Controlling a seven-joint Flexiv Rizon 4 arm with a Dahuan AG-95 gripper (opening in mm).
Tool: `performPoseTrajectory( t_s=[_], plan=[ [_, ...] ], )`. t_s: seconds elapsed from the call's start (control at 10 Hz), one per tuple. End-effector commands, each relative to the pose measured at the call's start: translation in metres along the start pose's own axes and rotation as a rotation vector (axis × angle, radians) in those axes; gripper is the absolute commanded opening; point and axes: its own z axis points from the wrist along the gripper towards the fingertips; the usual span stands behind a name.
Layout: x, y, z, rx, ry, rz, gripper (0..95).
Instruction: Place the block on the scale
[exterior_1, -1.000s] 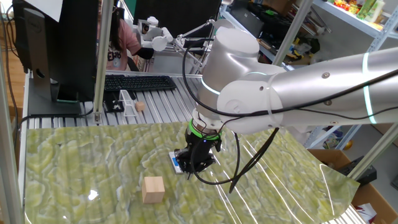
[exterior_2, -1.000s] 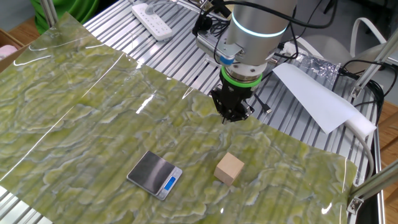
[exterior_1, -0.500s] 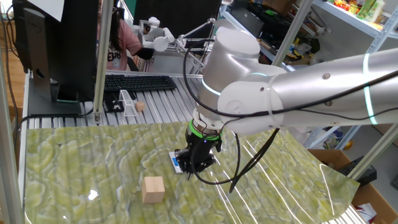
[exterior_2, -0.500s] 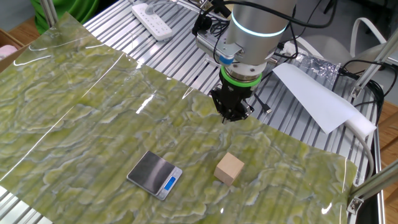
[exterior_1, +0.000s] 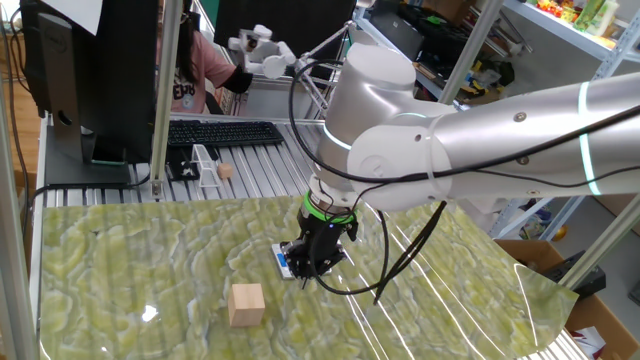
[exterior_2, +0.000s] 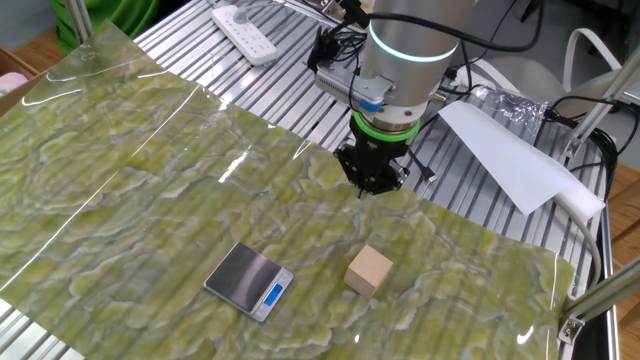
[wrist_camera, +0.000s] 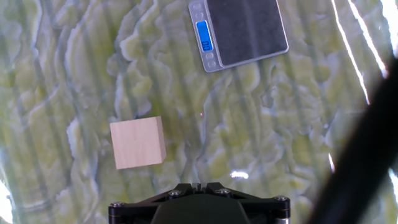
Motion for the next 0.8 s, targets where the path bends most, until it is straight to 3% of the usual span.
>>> performPoseTrajectory(
  t_s=[0.1, 0.3, 0.8],
  plan=[
    [-0.0008, 0.0004, 0.0014, -0.002, -0.001, -0.064, 0.0],
    [-0.0008, 0.0004, 0.0014, 0.000, -0.010, -0.088, 0.0],
    [-0.0008, 0.0004, 0.0014, 0.000, -0.001, -0.110, 0.0]
  ],
)
